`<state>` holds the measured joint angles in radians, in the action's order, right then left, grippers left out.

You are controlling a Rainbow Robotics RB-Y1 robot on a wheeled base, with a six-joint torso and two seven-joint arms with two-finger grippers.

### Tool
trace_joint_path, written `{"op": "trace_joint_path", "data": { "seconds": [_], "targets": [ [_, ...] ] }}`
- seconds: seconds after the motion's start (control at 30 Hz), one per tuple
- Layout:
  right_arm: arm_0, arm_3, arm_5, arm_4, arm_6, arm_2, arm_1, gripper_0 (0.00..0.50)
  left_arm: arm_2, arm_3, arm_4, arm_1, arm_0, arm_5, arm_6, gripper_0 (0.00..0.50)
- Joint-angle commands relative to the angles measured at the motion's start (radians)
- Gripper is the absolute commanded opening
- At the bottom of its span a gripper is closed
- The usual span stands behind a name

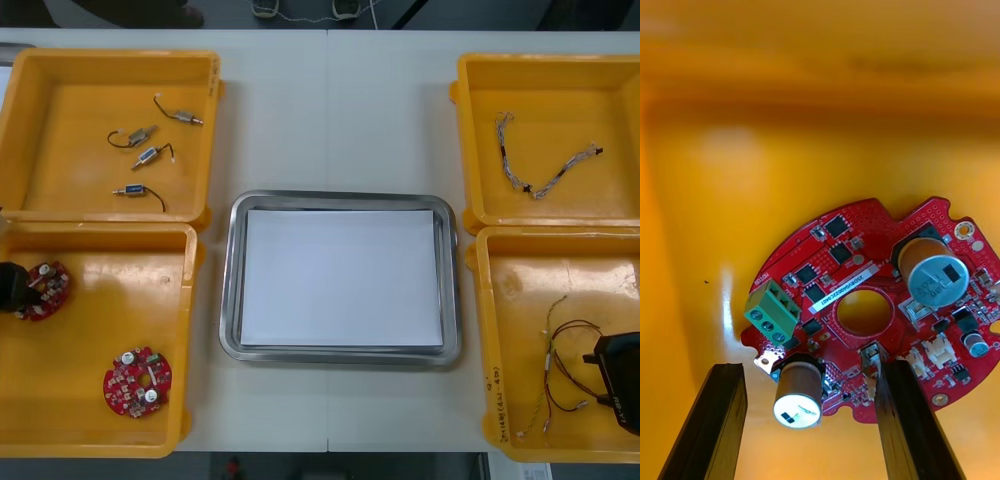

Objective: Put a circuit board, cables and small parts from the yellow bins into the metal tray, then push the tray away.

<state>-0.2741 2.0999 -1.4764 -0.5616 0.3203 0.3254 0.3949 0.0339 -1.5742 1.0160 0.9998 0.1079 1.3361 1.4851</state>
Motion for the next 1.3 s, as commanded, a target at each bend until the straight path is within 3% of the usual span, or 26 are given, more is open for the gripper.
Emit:
{"op": "trace_joint_path", "data": {
  "seconds": [0.03, 0.13, 0.17, 0.2, 0.23, 0.27, 0.3, 0.57, 0.6, 0.63, 0.67, 0.73, 1.0, 1.3],
  "targets": [
    [-0.054, -0.005, 0.028, 0.017, -0.058, -0.025, -0.013, 0.500, -0.015, 0.010, 0.001, 0.049, -0.010, -0.011, 0.103, 0.500],
    [-0.059, -0.028, 0.051, 0.019, -0.056, -0.029, -0.013, 0.500, -0.017, 0.010, 0.003, 0.049, -0.010, -0.011, 0.103, 0.500],
    [-0.059, -0.038, 0.065, 0.019, -0.055, -0.032, -0.011, 0.500, -0.017, 0.010, 0.004, 0.049, -0.010, -0.011, 0.103, 0.388],
    [-0.057, -0.052, 0.079, 0.019, -0.055, -0.036, -0.013, 0.500, -0.017, 0.008, 0.006, 0.049, -0.011, -0.011, 0.103, 0.219],
    [-0.057, -0.058, 0.088, 0.019, -0.055, -0.039, -0.011, 0.500, -0.017, 0.008, 0.006, 0.049, -0.010, -0.011, 0.103, 0.140],
    [-0.057, -0.069, 0.102, 0.019, -0.055, -0.045, -0.011, 0.500, -0.017, 0.010, 0.007, 0.049, -0.010, -0.011, 0.103, 0.021],
    [-0.056, -0.080, 0.116, 0.019, -0.055, -0.049, -0.013, 0.500, -0.017, 0.008, 0.009, 0.049, -0.010, -0.011, 0.103, 0.003],
    [-0.053, -0.092, 0.131, 0.019, -0.061, -0.057, -0.013, 0.500, -0.017, 0.008, 0.015, 0.049, -0.010, -0.009, 0.098, 0.001],
    [-0.053, -0.092, 0.131, 0.019, -0.061, -0.059, -0.011, 0.443, -0.017, 0.008, 0.016, 0.049, -0.010, -0.009, 0.098, 0.003],
    [-0.053, -0.092, 0.131, 0.019, -0.061, -0.060, -0.013, 0.259, -0.017, 0.008, 0.018, 0.049, -0.010, -0.009, 0.096, 0.001],
    [-0.053, -0.092, 0.131, 0.019, -0.061, -0.063, -0.011, 0.106, -0.017, 0.010, 0.018, 0.049, -0.010, -0.009, 0.096, 0.001],
    [-0.053, -0.092, 0.131, 0.017, -0.061, -0.063, -0.011, 0.000, -0.017, 0.008, 0.021, 0.049, -0.011, -0.009, 0.096, 0.000],
    [-0.047, -0.087, 0.131, 0.017, -0.061, -0.055, -0.013, 0.000, 0.003, -0.017, 0.032, 0.049, -0.007, 0.014, 0.090, 0.000],
    [-0.033, -0.020, 0.045, 0.003, -0.046, 0.017, -0.010, 0.000, 0.092, -0.084, 0.047, 0.049, 0.009, 0.170, 0.078, 0.000]
  ]
}}
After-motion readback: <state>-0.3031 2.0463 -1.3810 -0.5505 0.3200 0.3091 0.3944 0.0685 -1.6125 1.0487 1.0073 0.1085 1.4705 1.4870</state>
